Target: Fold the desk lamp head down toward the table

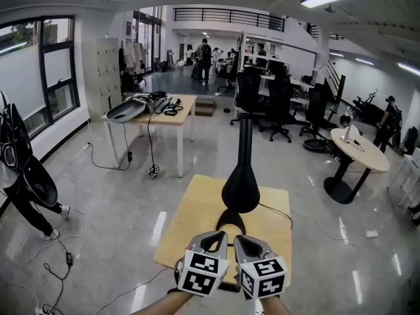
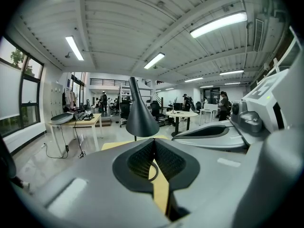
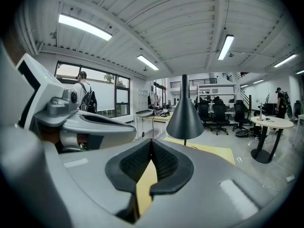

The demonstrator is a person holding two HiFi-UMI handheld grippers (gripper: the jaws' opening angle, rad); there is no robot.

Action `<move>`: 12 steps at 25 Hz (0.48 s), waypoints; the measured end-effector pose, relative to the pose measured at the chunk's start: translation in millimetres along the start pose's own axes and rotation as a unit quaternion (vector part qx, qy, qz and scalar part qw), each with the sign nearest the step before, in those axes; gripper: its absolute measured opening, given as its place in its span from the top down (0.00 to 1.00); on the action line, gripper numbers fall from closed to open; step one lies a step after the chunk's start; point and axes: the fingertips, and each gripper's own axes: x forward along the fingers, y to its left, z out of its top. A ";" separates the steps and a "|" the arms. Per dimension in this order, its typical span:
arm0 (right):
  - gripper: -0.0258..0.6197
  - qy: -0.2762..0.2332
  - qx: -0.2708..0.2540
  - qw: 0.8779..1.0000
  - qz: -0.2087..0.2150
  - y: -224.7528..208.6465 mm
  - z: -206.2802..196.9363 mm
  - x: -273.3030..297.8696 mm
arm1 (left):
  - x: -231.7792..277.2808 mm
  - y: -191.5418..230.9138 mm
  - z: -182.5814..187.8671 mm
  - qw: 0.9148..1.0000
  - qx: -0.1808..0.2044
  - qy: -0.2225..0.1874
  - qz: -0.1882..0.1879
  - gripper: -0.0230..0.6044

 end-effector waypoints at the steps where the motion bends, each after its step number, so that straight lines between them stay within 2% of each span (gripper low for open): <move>1: 0.95 0.000 0.003 1.000 -0.002 3.6 -1.4 1.2 | -3.1 3.0 -1.8 1.000 0.000 0.000 -0.001 0.93; 5: 0.95 0.001 0.011 1.000 -0.003 6.8 0.8 -18.7 | -17.5 -11.4 1.6 1.000 -0.001 0.002 -0.006 0.93; 9: 0.95 0.001 0.011 1.000 -0.004 1.0 -22.6 -27.3 | -15.5 -27.4 -18.6 1.000 0.002 0.002 -0.007 0.93; 12: 0.95 0.001 0.012 1.000 -0.003 12.6 -19.9 -13.2 | -17.8 -10.9 -20.7 1.000 0.001 0.004 -0.007 0.93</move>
